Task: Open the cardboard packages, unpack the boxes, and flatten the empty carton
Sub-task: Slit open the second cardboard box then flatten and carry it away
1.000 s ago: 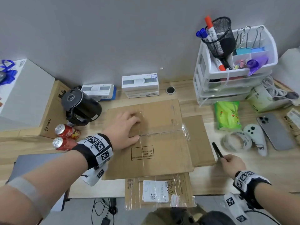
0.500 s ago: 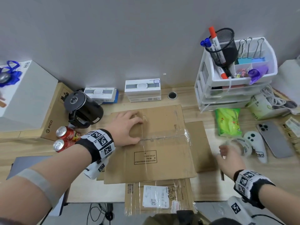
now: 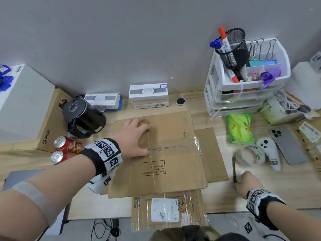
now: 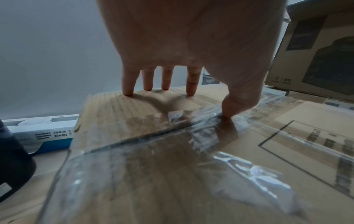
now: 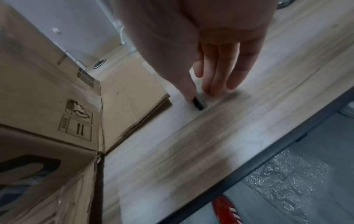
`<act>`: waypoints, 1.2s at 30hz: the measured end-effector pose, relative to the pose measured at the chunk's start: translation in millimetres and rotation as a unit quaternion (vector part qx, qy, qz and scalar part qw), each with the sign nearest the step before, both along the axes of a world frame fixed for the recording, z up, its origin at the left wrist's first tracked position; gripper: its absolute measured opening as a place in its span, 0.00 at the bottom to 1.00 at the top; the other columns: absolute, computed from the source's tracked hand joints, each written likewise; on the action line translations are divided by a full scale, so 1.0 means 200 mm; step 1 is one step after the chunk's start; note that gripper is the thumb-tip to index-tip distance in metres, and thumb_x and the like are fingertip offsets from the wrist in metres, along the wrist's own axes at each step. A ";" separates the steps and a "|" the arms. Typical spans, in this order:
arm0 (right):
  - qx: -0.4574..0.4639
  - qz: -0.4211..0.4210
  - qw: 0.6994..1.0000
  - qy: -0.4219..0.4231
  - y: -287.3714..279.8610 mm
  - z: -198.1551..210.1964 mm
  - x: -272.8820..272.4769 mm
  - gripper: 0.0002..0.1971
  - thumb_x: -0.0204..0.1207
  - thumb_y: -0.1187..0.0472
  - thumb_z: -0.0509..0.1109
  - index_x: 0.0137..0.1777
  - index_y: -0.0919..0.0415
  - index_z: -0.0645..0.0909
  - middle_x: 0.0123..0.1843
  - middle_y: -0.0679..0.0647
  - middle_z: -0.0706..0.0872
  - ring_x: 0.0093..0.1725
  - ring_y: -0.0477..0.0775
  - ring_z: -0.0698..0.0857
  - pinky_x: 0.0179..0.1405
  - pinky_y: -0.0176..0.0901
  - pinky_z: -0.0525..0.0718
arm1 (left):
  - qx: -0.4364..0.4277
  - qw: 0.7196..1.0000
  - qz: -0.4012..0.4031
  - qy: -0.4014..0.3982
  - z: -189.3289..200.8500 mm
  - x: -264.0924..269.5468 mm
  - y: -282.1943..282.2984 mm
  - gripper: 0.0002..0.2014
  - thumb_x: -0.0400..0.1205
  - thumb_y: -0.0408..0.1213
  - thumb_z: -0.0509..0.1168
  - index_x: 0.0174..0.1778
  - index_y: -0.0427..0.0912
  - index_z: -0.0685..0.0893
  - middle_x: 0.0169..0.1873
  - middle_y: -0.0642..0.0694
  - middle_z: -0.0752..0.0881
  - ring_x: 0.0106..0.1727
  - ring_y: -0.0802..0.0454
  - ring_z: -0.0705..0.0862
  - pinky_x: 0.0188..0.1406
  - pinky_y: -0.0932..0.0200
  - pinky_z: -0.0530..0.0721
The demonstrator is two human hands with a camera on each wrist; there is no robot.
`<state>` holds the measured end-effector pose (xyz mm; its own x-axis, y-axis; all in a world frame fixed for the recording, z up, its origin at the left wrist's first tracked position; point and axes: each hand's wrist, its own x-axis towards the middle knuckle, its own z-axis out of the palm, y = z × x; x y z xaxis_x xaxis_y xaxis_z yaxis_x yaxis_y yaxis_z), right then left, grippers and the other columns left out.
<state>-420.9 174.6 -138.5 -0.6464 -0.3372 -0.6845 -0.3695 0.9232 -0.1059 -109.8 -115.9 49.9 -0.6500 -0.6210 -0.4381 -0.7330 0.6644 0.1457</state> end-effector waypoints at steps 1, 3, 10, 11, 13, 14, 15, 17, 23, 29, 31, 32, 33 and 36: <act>-0.011 0.001 1.000 0.005 0.00 -0.01 0.01 0.14 0.72 0.61 0.71 0.53 0.61 0.71 0.44 0.59 0.79 0.43 0.63 0.81 0.42 0.47 0.82 | 0.002 1.000 0.003 0.003 0.00 0.00 0.00 0.37 0.70 0.58 0.73 0.76 0.57 0.71 0.82 0.48 0.61 0.83 0.42 0.59 0.80 0.46 0.68; -0.024 -0.003 1.000 0.003 0.00 -0.01 0.02 0.12 0.72 0.63 0.68 0.54 0.61 0.72 0.43 0.59 0.79 0.42 0.63 0.81 0.40 0.46 0.80 | 0.002 1.000 0.002 0.002 -0.01 0.00 0.00 0.37 0.70 0.59 0.73 0.76 0.57 0.71 0.82 0.48 0.62 0.83 0.42 0.59 0.80 0.45 0.70; -0.101 0.022 0.995 -0.015 -0.02 -0.01 0.04 0.06 0.78 0.61 0.66 0.44 0.63 0.81 0.42 0.62 0.86 0.38 0.61 0.83 0.34 0.45 0.77 | -0.002 1.000 0.000 0.002 -0.01 0.00 0.00 0.37 0.71 0.58 0.73 0.76 0.57 0.71 0.82 0.48 0.61 0.83 0.43 0.58 0.80 0.46 0.67; -0.138 0.017 0.990 -0.026 -0.02 0.00 0.04 0.05 0.79 0.64 0.65 0.42 0.63 0.80 0.41 0.63 0.86 0.37 0.60 0.83 0.32 0.44 0.75 | -0.002 1.000 0.000 0.001 -0.01 0.00 0.00 0.37 0.71 0.58 0.73 0.77 0.57 0.71 0.82 0.48 0.61 0.83 0.43 0.57 0.80 0.46 0.66; -0.189 0.002 0.981 -0.049 -0.03 0.02 0.03 0.10 0.81 0.66 0.63 0.38 0.60 0.79 0.36 0.60 0.85 0.36 0.60 0.83 0.33 0.45 0.75 | 0.001 1.000 -0.001 -0.005 -0.01 0.00 -0.01 0.37 0.72 0.58 0.73 0.78 0.58 0.70 0.82 0.48 0.60 0.84 0.43 0.57 0.80 0.46 0.66; -0.205 -0.009 0.977 -0.059 -0.03 0.05 0.02 0.11 0.82 0.65 0.61 0.38 0.59 0.78 0.35 0.59 0.85 0.36 0.61 0.83 0.36 0.48 0.78 | 0.002 1.000 -0.001 -0.007 -0.01 -0.01 -0.01 0.37 0.72 0.58 0.72 0.78 0.58 0.70 0.82 0.48 0.60 0.84 0.43 0.56 0.80 0.46 0.66; -0.218 -0.023 0.973 -0.067 -0.03 0.07 0.01 0.11 0.83 0.64 0.60 0.39 0.59 0.78 0.34 0.58 0.85 0.36 0.62 0.83 0.38 0.50 0.81 | 0.002 1.000 -0.001 -0.008 0.00 -0.01 -0.01 0.37 0.72 0.58 0.72 0.78 0.58 0.69 0.82 0.48 0.59 0.84 0.43 0.57 0.80 0.46 0.67; -0.237 -0.046 0.968 -0.074 -0.01 0.12 0.00 0.12 0.83 0.63 0.58 0.39 0.62 0.78 0.32 0.60 0.85 0.34 0.64 0.82 0.36 0.50 0.79 | 0.001 1.000 0.000 -0.010 0.00 -0.01 -0.01 0.37 0.72 0.58 0.72 0.78 0.57 0.70 0.82 0.47 0.60 0.84 0.43 0.57 0.80 0.45 0.67; -0.307 -0.030 0.947 -0.088 0.00 0.32 0.05 0.14 0.85 0.60 0.60 0.38 0.66 0.72 0.30 0.55 0.74 0.31 0.55 0.73 0.33 0.49 0.72 | 0.003 1.000 -0.007 -0.024 0.02 -0.02 -0.02 0.37 0.70 0.60 0.72 0.76 0.58 0.70 0.81 0.49 0.61 0.82 0.43 0.59 0.79 0.46 0.69; -0.396 -0.017 0.891 -0.220 -0.13 0.52 0.19 0.11 0.86 0.59 0.60 0.46 0.68 0.75 0.26 0.47 0.69 0.26 0.49 0.67 0.27 0.44 0.67 | -0.036 0.997 -0.030 -0.069 0.05 -0.07 -0.03 0.51 0.63 0.67 0.70 0.82 0.55 0.62 0.74 0.50 0.66 0.72 0.45 0.67 0.68 0.49 0.78; -0.416 -0.017 0.872 -0.258 -0.18 0.58 0.24 0.10 0.87 0.61 0.59 0.47 0.68 0.74 0.25 0.43 0.68 0.26 0.47 0.66 0.26 0.42 0.65 | -0.043 0.995 -0.034 -0.085 0.05 -0.09 -0.04 0.55 0.60 0.69 0.69 0.84 0.54 0.61 0.73 0.49 0.67 0.71 0.45 0.68 0.65 0.48 0.80; -0.422 -0.013 0.867 -0.264 -0.20 0.61 0.27 0.10 0.87 0.61 0.59 0.47 0.68 0.74 0.24 0.43 0.68 0.26 0.48 0.66 0.25 0.42 0.65 | -0.044 0.994 -0.035 -0.089 0.05 -0.09 -0.04 0.55 0.59 0.69 0.69 0.84 0.53 0.61 0.73 0.49 0.67 0.70 0.45 0.67 0.64 0.48 0.81; -0.426 -0.008 0.866 -0.261 -0.22 0.62 0.28 0.10 0.87 0.61 0.59 0.47 0.67 0.75 0.23 0.43 0.69 0.26 0.48 0.66 0.26 0.42 0.65 | -0.045 0.994 -0.036 -0.092 0.05 -0.10 -0.05 0.56 0.59 0.69 0.69 0.84 0.53 0.61 0.72 0.49 0.67 0.69 0.46 0.67 0.63 0.47 0.82; -0.433 0.013 0.871 -0.230 -0.25 0.65 0.31 0.09 0.86 0.61 0.60 0.46 0.63 0.78 0.23 0.45 0.70 0.27 0.50 0.67 0.28 0.43 0.66 | -0.045 0.994 -0.035 -0.094 0.05 -0.09 -0.05 0.56 0.58 0.70 0.68 0.84 0.54 0.61 0.72 0.50 0.67 0.69 0.46 0.67 0.63 0.46 0.83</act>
<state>-358.9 125.2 -7.8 -0.3560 -0.8665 -0.3500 -0.1241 0.4151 -0.9013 -128.3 -125.8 59.3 -0.6050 -0.6192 -0.5006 -0.6927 0.7193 -0.0524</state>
